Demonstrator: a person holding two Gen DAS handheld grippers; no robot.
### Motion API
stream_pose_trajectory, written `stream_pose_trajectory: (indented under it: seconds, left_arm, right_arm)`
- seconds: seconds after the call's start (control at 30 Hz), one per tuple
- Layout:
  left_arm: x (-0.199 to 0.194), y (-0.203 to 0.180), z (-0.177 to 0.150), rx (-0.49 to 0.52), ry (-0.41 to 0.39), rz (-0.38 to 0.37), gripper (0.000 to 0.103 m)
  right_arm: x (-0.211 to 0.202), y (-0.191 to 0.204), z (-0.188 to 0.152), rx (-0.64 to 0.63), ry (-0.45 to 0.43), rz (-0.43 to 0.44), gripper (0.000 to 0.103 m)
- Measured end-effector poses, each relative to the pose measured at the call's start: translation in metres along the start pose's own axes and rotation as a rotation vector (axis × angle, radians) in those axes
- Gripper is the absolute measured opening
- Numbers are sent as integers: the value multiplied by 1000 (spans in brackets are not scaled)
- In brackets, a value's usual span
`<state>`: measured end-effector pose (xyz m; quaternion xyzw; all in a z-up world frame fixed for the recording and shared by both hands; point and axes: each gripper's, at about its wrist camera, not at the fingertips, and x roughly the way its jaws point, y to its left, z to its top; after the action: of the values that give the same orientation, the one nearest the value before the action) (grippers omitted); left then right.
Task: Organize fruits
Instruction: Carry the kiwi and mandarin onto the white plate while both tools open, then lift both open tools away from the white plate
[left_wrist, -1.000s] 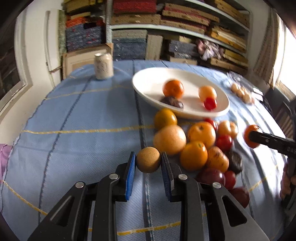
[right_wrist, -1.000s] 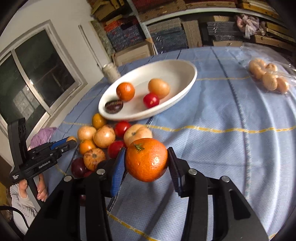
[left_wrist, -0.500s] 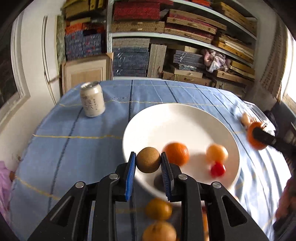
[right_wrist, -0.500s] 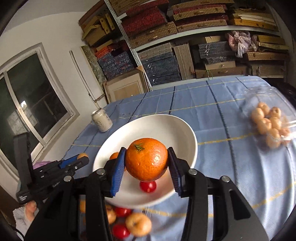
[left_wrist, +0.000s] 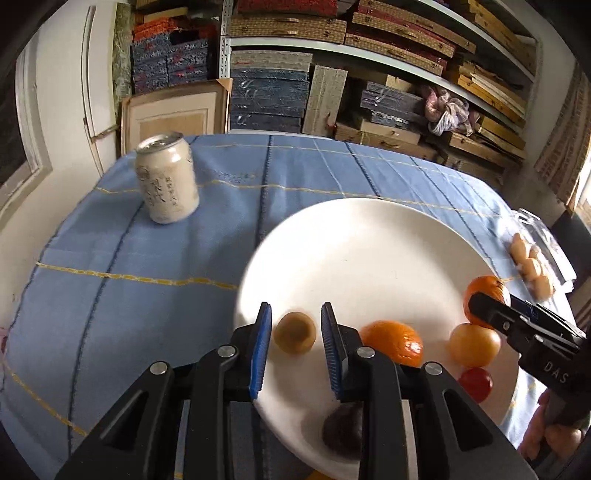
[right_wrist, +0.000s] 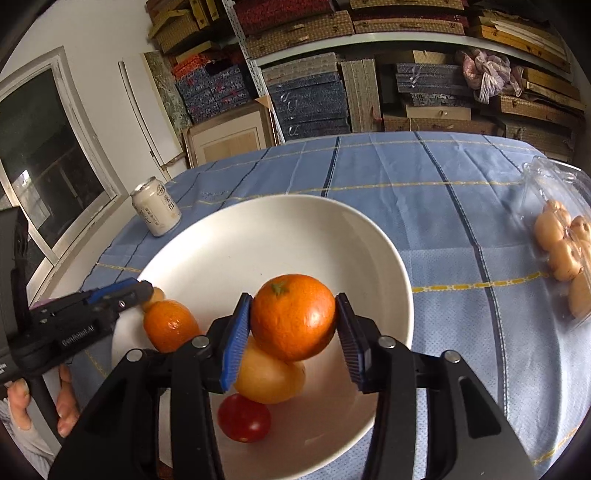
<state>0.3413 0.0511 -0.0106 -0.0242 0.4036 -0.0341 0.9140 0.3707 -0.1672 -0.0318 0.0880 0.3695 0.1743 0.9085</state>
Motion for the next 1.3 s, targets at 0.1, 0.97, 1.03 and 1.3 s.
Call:
stream_pose_trajectory:
  seconds: [0.1, 0.97, 1.03, 1.3]
  left_arm:
    - [3, 0, -3, 8, 21, -3, 37]
    - [-101, 19, -109, -9, -22, 3, 73]
    - [-101, 21, -112, -37, -24, -26, 74]
    - [-90, 12, -116, -13, -28, -57, 86]
  right_arm:
    - [0, -3, -3, -1, 5, 10, 47]
    - [-160, 1, -95, 46, -132, 109, 98]
    - [-158, -11, -107, 82, -117, 101, 98]
    - [-145, -20, -115, 84, -80, 58, 98]
